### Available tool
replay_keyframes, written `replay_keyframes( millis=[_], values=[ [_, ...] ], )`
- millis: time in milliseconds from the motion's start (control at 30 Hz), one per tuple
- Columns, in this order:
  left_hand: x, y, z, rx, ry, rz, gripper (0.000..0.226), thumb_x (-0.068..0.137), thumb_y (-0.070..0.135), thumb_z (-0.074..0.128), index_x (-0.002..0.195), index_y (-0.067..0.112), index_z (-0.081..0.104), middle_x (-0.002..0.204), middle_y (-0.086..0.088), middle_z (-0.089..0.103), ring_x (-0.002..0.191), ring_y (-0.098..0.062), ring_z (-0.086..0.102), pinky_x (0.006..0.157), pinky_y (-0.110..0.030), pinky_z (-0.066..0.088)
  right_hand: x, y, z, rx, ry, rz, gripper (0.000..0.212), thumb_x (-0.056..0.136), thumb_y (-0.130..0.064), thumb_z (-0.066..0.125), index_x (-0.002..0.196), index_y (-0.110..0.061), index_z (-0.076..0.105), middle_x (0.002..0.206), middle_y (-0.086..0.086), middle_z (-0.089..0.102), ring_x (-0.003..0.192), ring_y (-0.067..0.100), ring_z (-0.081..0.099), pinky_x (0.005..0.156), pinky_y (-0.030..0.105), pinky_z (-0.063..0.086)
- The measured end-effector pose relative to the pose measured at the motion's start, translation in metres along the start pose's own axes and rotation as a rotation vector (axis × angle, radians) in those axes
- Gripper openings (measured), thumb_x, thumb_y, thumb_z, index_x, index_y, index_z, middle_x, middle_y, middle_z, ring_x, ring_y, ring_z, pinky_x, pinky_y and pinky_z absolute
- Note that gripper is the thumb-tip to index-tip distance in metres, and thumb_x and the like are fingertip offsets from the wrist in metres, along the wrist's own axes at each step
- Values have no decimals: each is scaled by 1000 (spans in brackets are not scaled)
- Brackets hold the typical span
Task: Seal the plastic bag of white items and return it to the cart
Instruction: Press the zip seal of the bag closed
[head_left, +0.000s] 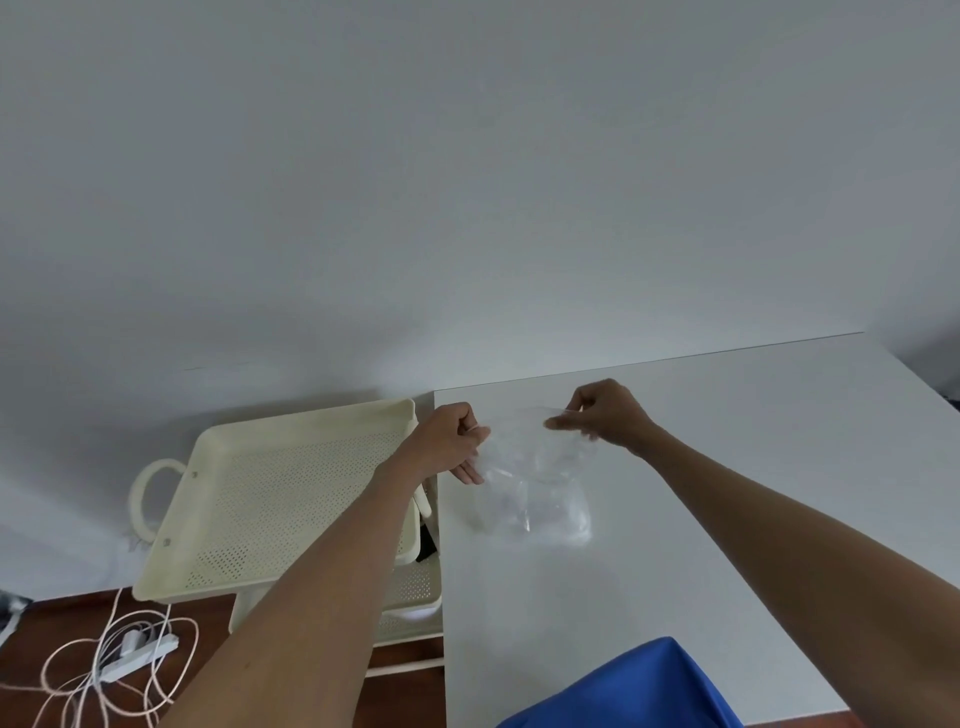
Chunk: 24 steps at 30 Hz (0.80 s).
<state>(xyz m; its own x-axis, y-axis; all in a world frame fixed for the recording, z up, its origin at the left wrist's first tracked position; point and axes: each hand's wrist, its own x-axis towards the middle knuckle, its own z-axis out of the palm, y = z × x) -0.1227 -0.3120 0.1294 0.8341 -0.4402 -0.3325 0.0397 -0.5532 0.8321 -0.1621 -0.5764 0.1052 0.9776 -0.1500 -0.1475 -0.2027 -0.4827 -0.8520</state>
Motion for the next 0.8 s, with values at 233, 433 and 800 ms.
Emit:
replay_keyframes(
  millis=[233, 433, 800],
  values=[
    [3, -9, -3, -17, 87, -37, 22, 101, 28, 55, 91, 10, 47, 75, -15, 68, 61, -32, 76, 45, -28, 55, -13, 7, -18, 35, -334, 141, 43, 73, -51, 89, 93, -15, 76, 78, -4, 76, 73, 5, 70, 69, 21, 52],
    [3, -16, -4, -49, 87, -25, 25, 99, 31, 60, 89, 10, 50, 72, -12, 68, 62, -34, 76, 49, -32, 58, -22, 14, -24, 142, -403, 161, 33, 75, -32, 92, 83, -15, 64, 75, 3, 71, 72, 15, 71, 68, 27, 57],
    [-3, -12, -11, -57, 59, -49, 26, 98, 29, 63, 92, 6, 54, 66, -10, 72, 67, -32, 76, 59, -35, 62, -22, 13, -24, 108, -324, 116, 45, 78, -31, 90, 114, -14, 68, 79, 6, 74, 68, 19, 71, 56, 25, 54]
  ],
)
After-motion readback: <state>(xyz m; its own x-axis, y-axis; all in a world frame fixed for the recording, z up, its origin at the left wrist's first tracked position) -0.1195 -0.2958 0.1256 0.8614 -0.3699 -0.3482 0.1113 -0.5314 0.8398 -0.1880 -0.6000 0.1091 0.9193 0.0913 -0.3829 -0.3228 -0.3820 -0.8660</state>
